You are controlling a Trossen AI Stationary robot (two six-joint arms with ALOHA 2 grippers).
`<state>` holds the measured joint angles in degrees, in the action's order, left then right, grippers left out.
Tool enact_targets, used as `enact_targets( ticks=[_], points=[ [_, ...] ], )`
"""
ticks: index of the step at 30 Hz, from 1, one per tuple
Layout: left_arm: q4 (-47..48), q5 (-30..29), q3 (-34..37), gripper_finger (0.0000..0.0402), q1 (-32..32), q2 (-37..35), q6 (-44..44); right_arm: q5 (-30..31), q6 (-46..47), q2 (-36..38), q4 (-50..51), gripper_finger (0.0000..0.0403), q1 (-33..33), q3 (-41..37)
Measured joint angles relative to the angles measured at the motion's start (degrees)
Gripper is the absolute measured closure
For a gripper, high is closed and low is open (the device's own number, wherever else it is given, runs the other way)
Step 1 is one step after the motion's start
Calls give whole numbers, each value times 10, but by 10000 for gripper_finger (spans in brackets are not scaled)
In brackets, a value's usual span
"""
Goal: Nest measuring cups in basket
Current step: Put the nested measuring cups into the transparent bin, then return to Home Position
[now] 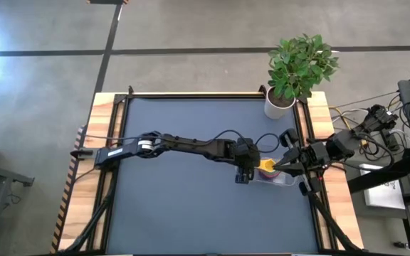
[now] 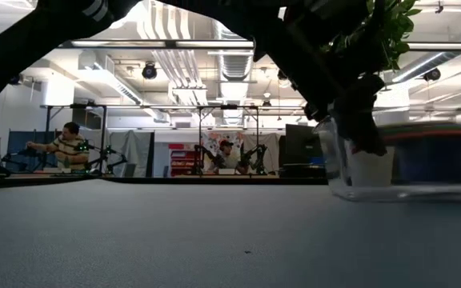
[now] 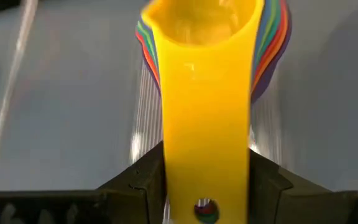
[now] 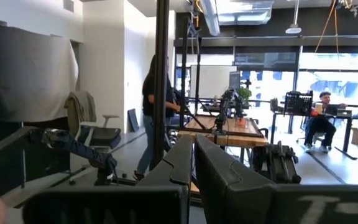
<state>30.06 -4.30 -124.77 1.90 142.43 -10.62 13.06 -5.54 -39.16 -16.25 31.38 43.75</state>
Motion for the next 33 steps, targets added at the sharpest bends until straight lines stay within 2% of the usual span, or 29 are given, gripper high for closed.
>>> enact_targets(
  ticks=[5,14,20,27,30,33],
  points=[
    [-7,-1,2,244,-1,-1,5,0,-1,0,3,394,0,0],
    [5,10,-23,224,-1,0,6,0,-4,0,10,394,0,0],
    [112,29,-104,213,-1,-2,6,0,12,1,10,394,0,0],
    [189,30,-70,218,-2,-73,20,0,24,2,17,394,0,0],
    [176,30,-36,231,2,-117,18,0,19,6,38,394,0,0],
    [148,30,28,245,7,-174,19,0,19,10,63,394,0,0]
  ],
)
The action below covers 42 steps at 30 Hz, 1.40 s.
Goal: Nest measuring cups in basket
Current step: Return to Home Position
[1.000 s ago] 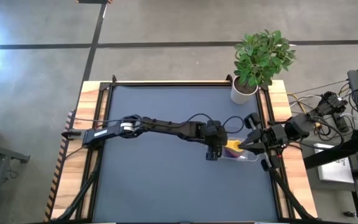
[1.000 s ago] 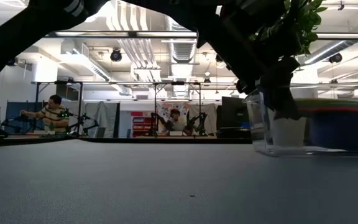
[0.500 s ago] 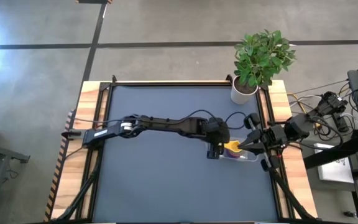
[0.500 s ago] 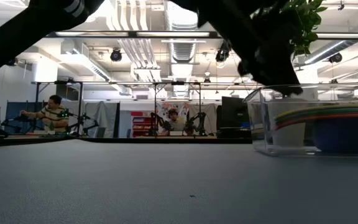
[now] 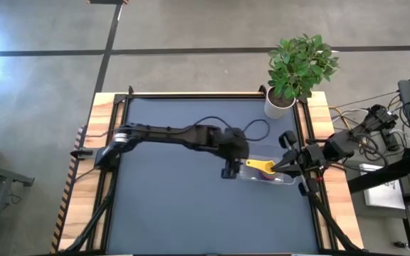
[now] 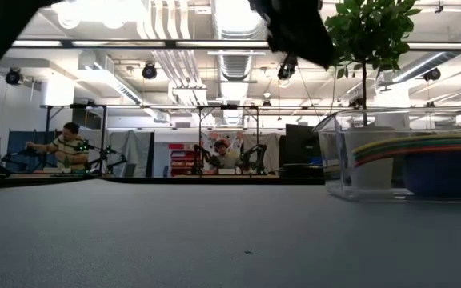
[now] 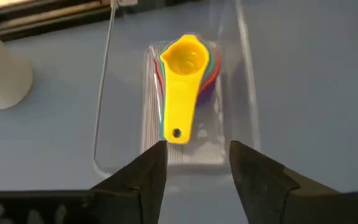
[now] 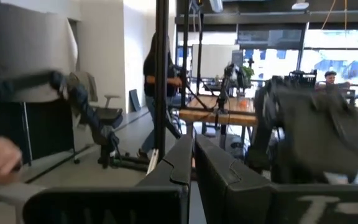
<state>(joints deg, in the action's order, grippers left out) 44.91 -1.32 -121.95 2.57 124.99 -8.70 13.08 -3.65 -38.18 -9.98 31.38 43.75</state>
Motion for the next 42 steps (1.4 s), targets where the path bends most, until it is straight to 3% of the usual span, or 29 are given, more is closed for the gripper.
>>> enact_targets(
  ticks=[5,13,17,26,34,42],
  points=[
    [-101,-9,205,263,0,-158,25,0,1,7,30,394,0,0],
    [-329,-74,605,280,20,-494,139,5,-9,17,81,394,0,0],
    [-400,-86,741,287,41,-635,184,29,-22,46,156,394,0,0],
    [-401,-118,862,319,90,-869,195,79,-24,172,231,394,0,0],
    [-399,-118,926,340,101,-980,124,112,-45,262,286,394,0,-52],
    [-400,-118,1005,362,101,-1100,106,129,-93,380,242,394,0,-151]
  ],
)
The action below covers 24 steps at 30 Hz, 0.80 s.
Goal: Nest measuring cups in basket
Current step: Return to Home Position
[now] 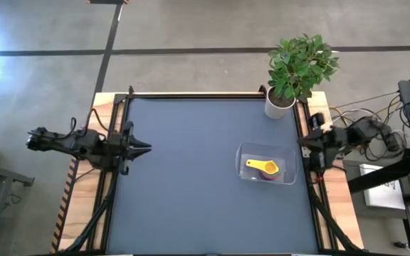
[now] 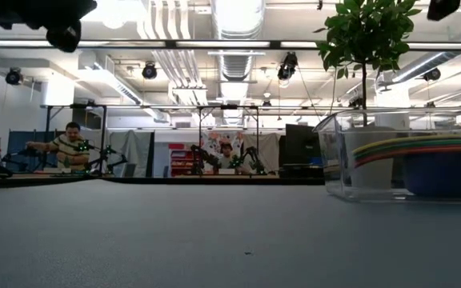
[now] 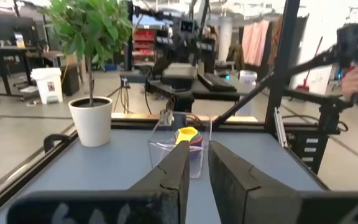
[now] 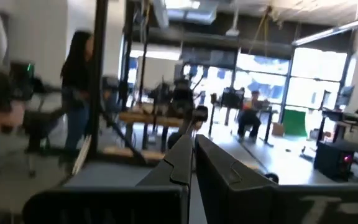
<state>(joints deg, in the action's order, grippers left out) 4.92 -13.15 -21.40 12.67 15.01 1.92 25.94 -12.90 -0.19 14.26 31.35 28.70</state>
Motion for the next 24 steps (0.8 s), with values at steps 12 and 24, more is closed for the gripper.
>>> enact_targets(
  ticks=[12,24],
  points=[
    [-14,-3,116,363,0,-150,27,-20,-29,-9,-114,394,0,-119],
    [-43,6,195,363,0,-146,30,-21,10,2,-203,394,0,-246]
  ],
)
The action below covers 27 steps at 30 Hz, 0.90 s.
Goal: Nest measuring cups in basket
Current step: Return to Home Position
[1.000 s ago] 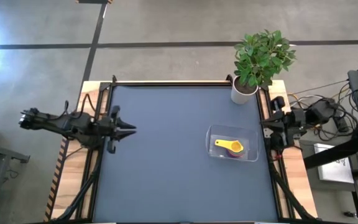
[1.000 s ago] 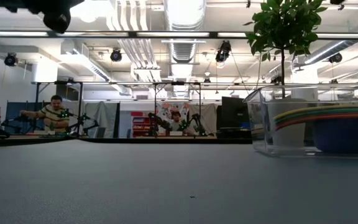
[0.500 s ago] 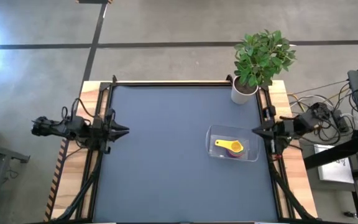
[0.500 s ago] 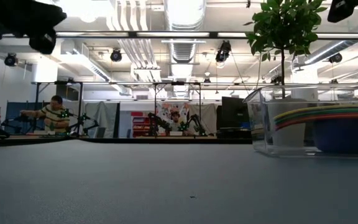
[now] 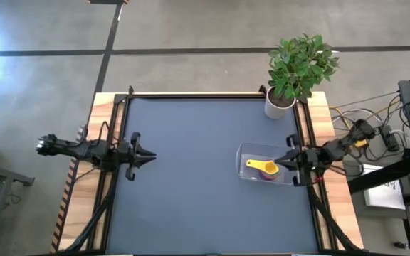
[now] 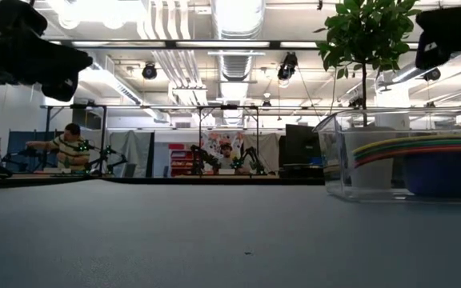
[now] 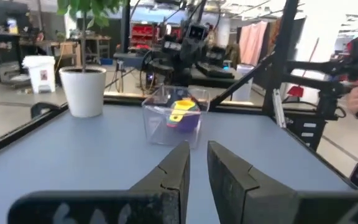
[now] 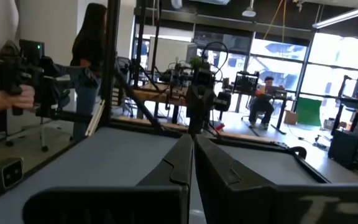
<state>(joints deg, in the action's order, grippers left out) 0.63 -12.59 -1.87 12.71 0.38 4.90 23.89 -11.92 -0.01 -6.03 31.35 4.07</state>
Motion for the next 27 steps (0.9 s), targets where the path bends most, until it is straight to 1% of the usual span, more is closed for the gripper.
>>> enact_targets(
  ticks=[3,11,16,23,27],
  points=[
    [-12,17,5,363,0,0,-8,1,0,0,-27,394,0,-30],
    [-12,17,5,363,0,4,-13,1,30,-1,-10,394,0,-33],
    [-13,24,6,363,0,6,29,1,57,-1,-6,394,0,-33],
    [-12,24,6,363,0,8,31,1,59,-2,-2,394,0,-33],
    [-13,24,6,363,0,8,64,2,59,-2,-2,394,0,-33]
  ],
)
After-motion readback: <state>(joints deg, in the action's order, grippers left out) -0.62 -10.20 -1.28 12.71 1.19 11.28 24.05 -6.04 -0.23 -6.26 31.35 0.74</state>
